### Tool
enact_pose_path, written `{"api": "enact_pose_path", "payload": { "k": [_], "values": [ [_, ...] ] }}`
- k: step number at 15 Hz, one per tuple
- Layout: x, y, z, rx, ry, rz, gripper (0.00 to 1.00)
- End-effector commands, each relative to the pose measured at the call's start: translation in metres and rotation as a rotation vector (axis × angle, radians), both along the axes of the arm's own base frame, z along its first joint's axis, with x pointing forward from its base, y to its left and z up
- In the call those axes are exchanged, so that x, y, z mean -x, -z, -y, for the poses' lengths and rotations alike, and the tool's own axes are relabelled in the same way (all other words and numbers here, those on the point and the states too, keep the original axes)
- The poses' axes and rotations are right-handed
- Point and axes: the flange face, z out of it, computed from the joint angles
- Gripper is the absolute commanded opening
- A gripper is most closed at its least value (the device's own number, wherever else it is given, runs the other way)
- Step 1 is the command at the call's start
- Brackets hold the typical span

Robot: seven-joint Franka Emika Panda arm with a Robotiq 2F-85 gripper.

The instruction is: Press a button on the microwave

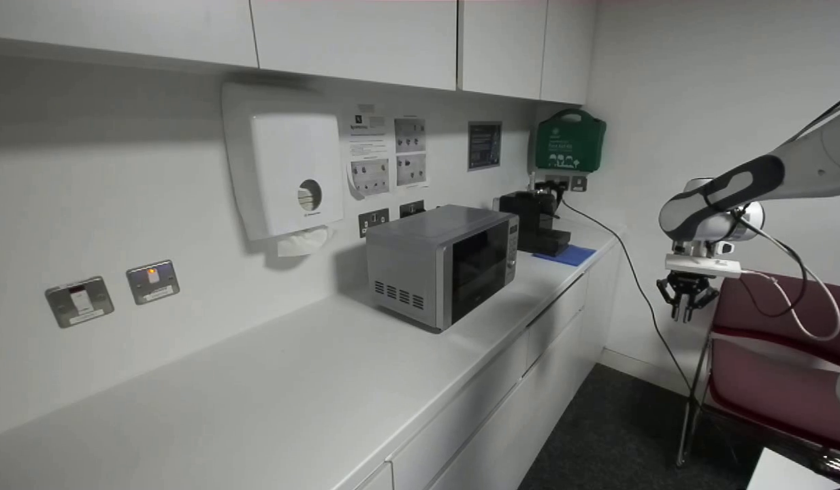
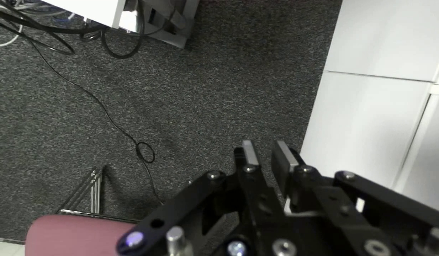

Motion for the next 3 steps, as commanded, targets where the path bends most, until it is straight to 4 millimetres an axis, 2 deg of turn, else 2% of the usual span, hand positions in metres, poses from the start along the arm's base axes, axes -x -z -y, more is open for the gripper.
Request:
{"api": "enact_pose_path", "payload": {
  "k": [1, 3],
  "values": [
    [0.0015, 0.0043, -0.0005, 0.000, 0.001, -0.013, 0.23],
    [0.0008, 0.0043, -0.0008, 0.005, 0.000, -0.017, 0.25]
  ]
}}
